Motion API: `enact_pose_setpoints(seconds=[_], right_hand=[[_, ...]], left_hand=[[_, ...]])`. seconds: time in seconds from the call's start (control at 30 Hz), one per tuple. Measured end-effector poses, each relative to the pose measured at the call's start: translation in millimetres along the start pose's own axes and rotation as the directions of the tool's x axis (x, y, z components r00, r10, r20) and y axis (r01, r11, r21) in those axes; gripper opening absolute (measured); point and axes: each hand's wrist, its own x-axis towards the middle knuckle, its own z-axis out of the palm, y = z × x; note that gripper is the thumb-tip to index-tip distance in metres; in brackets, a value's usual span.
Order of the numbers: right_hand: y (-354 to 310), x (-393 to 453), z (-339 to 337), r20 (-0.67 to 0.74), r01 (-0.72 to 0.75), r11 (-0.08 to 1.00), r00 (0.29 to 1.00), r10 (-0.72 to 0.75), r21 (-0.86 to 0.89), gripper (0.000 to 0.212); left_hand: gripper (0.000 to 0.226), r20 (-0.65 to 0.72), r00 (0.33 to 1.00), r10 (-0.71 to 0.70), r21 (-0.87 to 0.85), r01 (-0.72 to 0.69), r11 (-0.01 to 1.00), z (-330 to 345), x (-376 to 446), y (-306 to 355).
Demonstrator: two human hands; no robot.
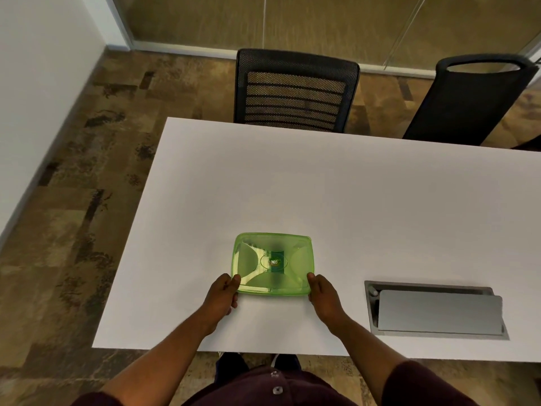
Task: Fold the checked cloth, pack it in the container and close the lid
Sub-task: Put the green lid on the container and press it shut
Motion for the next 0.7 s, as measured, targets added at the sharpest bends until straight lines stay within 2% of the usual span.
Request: enact_pose_setpoints(seconds=[0.17, 0.33, 0.4, 0.47, 0.53, 0.6, 0.7], right_hand=[[-5, 8, 1, -0.042, 0.011, 0.998, 0.999, -0.014, -0.068, 0.05], [-25, 29, -1, -0.083, -0.001, 0.985, 0.996, -0.014, -0.172, 0.047], [-26, 34, -2, -0.099, -0.027, 0.979, 0.995, 0.007, -0.202, 0.048], [-26, 36, -5, -0.161, -0.017, 0.984, 0.987, -0.012, -0.176, 0.053], [-30, 34, -9, -0.221, 0.09, 0.988, 0.968, -0.116, -0.128, 0.07], [-36, 36, -14, -0.223, 0.251, 0.942, 0.928, -0.3, -0.221, 0.097], [-58, 44, -20, -0.04, 0.406, 0.792, 0.88, -0.474, -0.456, 0.126]], left_hand=[[0.032, 0.034, 0.999, 0.025, 0.022, -0.026, 0.999, -2, 2, 1], [0.038, -0.078, 0.994, 0.071, 0.027, -0.069, 0.997, 3, 18, 15], [0.044, -0.132, 0.99, 0.053, 0.087, -0.042, 0.995, 1, 25, 19], [0.047, -0.216, 0.971, 0.103, 0.245, -0.048, 0.968, -3, 29, 19], [0.046, -0.256, 0.925, 0.28, 0.413, -0.157, 0.897, -8, 28, 19], [0.074, -0.182, 0.882, 0.435, 0.548, -0.276, 0.79, -14, 29, 26], [0.11, 0.038, 0.837, 0.546, 0.702, -0.411, 0.581, -22, 40, 47]])
